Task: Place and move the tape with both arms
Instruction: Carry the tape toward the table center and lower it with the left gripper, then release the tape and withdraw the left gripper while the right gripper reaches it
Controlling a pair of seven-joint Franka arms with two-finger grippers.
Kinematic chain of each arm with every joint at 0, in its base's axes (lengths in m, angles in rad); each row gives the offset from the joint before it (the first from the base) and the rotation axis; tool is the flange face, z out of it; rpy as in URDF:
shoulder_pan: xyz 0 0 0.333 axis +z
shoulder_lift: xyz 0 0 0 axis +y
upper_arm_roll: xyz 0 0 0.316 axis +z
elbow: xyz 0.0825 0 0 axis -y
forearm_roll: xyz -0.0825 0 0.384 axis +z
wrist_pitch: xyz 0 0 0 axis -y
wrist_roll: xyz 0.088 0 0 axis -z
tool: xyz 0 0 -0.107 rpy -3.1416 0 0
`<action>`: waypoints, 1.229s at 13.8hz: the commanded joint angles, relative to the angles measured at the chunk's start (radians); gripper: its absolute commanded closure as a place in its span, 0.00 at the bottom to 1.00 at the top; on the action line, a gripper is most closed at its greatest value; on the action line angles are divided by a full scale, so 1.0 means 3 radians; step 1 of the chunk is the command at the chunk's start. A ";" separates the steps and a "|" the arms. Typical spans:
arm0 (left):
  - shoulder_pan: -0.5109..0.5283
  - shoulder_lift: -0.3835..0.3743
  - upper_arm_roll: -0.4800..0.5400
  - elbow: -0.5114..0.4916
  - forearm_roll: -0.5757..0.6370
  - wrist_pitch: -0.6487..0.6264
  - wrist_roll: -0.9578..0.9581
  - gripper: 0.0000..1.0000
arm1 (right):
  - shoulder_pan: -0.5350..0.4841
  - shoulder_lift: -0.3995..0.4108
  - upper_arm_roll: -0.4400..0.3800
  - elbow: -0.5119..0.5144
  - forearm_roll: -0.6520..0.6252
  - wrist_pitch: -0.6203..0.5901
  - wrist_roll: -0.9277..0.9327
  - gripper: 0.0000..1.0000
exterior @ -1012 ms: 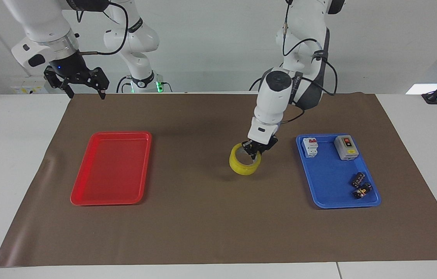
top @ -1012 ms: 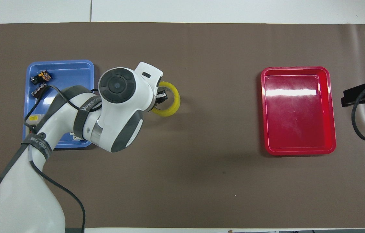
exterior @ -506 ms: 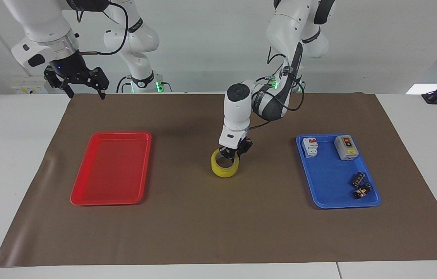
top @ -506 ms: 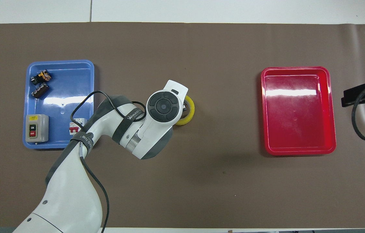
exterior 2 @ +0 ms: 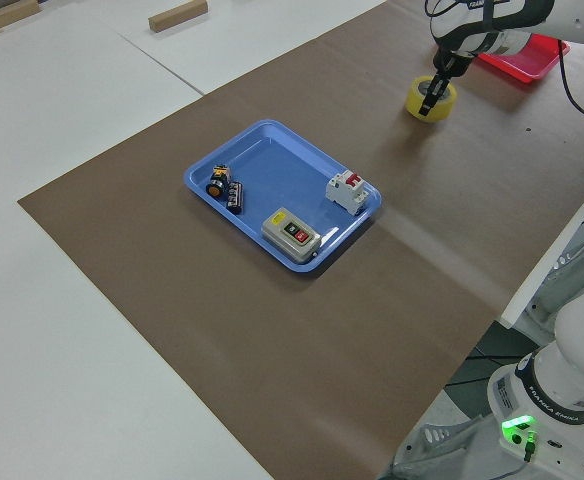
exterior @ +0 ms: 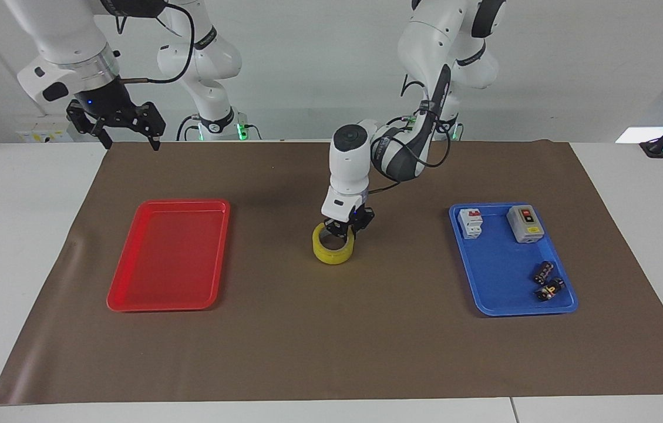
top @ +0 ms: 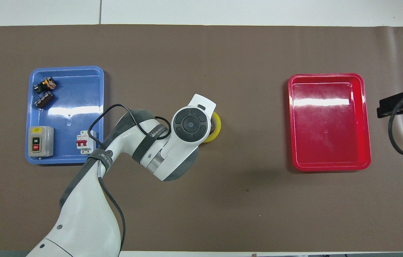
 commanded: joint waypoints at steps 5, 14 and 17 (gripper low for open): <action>-0.0091 -0.0037 0.0045 -0.0036 0.0100 0.0052 -0.0051 0.64 | -0.0046 -0.0043 0.0024 -0.0069 0.0013 0.0061 0.0010 0.00; 0.0512 -0.0635 0.0045 -0.0041 0.0064 -0.0428 0.0648 0.00 | -0.0051 -0.0043 0.0014 -0.0069 0.0013 0.0061 -0.0123 0.00; 0.0859 -0.0824 0.0045 -0.0026 -0.0186 -0.0648 0.1271 0.00 | -0.0041 -0.0088 0.0019 -0.0191 0.0028 0.0066 -0.0123 0.00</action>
